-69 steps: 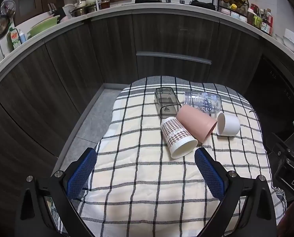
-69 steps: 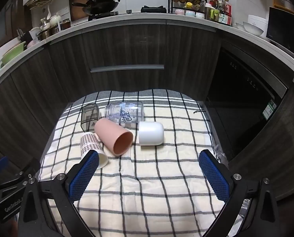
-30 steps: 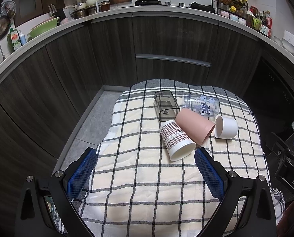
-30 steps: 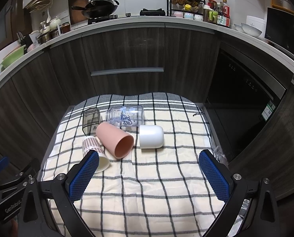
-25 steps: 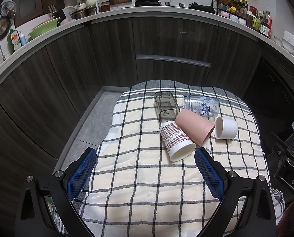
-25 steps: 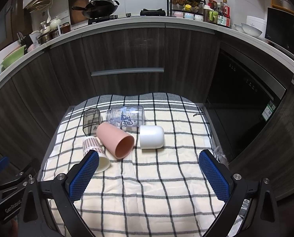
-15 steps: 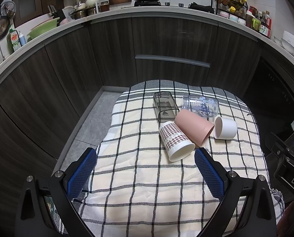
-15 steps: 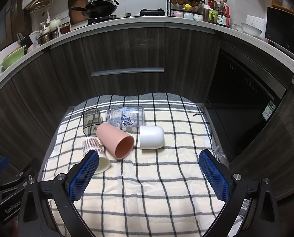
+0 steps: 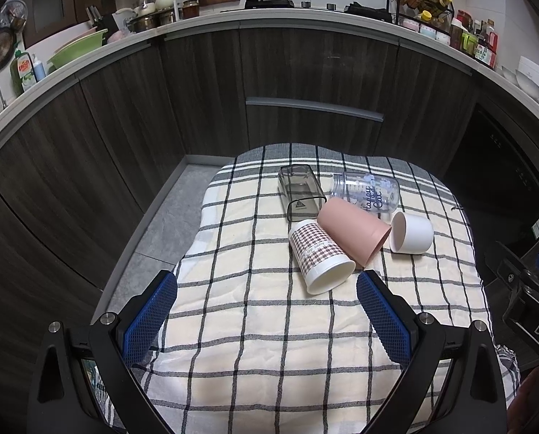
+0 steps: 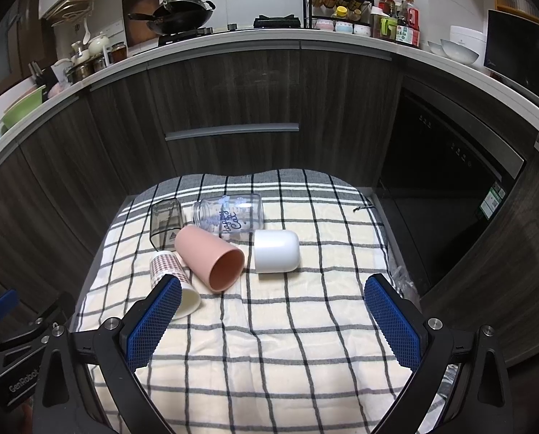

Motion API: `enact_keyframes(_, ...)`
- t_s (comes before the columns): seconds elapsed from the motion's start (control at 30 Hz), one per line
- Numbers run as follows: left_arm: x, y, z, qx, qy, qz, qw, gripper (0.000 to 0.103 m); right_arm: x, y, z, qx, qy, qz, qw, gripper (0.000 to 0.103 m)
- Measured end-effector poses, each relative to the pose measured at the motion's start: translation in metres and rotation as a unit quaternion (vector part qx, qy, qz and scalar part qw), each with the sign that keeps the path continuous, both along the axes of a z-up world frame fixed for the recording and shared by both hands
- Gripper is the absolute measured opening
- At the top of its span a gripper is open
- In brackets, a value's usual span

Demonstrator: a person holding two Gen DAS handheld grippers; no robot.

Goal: Flip cup upside down

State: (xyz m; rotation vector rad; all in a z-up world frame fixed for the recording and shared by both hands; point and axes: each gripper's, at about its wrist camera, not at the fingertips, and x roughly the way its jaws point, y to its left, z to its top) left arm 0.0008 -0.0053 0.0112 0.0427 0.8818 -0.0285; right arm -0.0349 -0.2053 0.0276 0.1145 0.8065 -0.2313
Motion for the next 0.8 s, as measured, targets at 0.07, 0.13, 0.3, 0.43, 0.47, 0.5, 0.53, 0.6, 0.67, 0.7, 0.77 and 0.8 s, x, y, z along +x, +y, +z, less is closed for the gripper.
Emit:
enact_keyframes(0.07, 0.0, 0.0, 0.0, 0.0, 0.0, 0.0, 1.0, 0.101, 0.0, 0.0, 0.0, 0.0, 0.0, 0.0, 1.0, 0.102)
enact_keyframes(0.13, 0.0, 0.0, 0.0, 0.0, 0.0, 0.0, 1.0, 0.101, 0.0, 0.0, 0.0, 0.0, 0.0, 0.0, 1.0, 0.102)
enact_keyframes(0.3, 0.0, 0.0, -0.001, 0.001, -0.001, 0.0, 1.0, 0.101, 0.0, -0.002, -0.002, 0.001, 0.001, -0.002, 1.0, 0.102)
enact_keyframes(0.43, 0.002, -0.001, -0.003, 0.003, 0.001, 0.001, 1.0, 0.101, 0.0, -0.002, -0.004, 0.002, 0.002, -0.002, 1.0, 0.102)
enact_keyframes(0.47, 0.002, -0.002, -0.004, 0.003, 0.002, 0.001, 1.0, 0.101, 0.0, -0.002, -0.004, 0.002, 0.002, -0.002, 1.0, 0.102)
enact_keyframes(0.5, 0.003, -0.002, -0.005, 0.004, 0.003, 0.0, 1.0, 0.101, 0.0, -0.002, -0.004, 0.002, 0.002, -0.002, 1.0, 0.102)
enact_keyframes(0.53, 0.004, -0.003, -0.006, 0.004, 0.004, 0.0, 1.0, 0.101, 0.0, -0.004, -0.005, 0.002, 0.003, -0.002, 1.0, 0.102)
enact_keyframes(0.6, 0.005, -0.004, -0.009, 0.003, 0.006, -0.002, 1.0, 0.101, 0.002, -0.004, -0.007, 0.001, 0.004, -0.002, 1.0, 0.102)
enact_keyframes(0.67, 0.007, -0.005, -0.012, 0.002, 0.008, -0.002, 1.0, 0.101, 0.004, -0.006, -0.009, 0.001, 0.006, -0.002, 1.0, 0.102)
enact_keyframes(0.7, 0.009, -0.006, -0.013, 0.002, 0.01, -0.002, 1.0, 0.101, 0.005, -0.006, -0.01, 0.0, 0.006, -0.002, 1.0, 0.102)
enact_keyframes(0.77, 0.012, -0.007, -0.016, 0.001, 0.012, -0.001, 0.9999, 0.101, 0.007, -0.008, -0.011, -0.001, 0.007, -0.002, 1.0, 0.102)
enact_keyframes(0.8, 0.014, -0.008, -0.018, 0.002, 0.013, 0.0, 0.9999, 0.101, 0.008, -0.009, -0.012, -0.001, 0.007, -0.002, 1.0, 0.102)
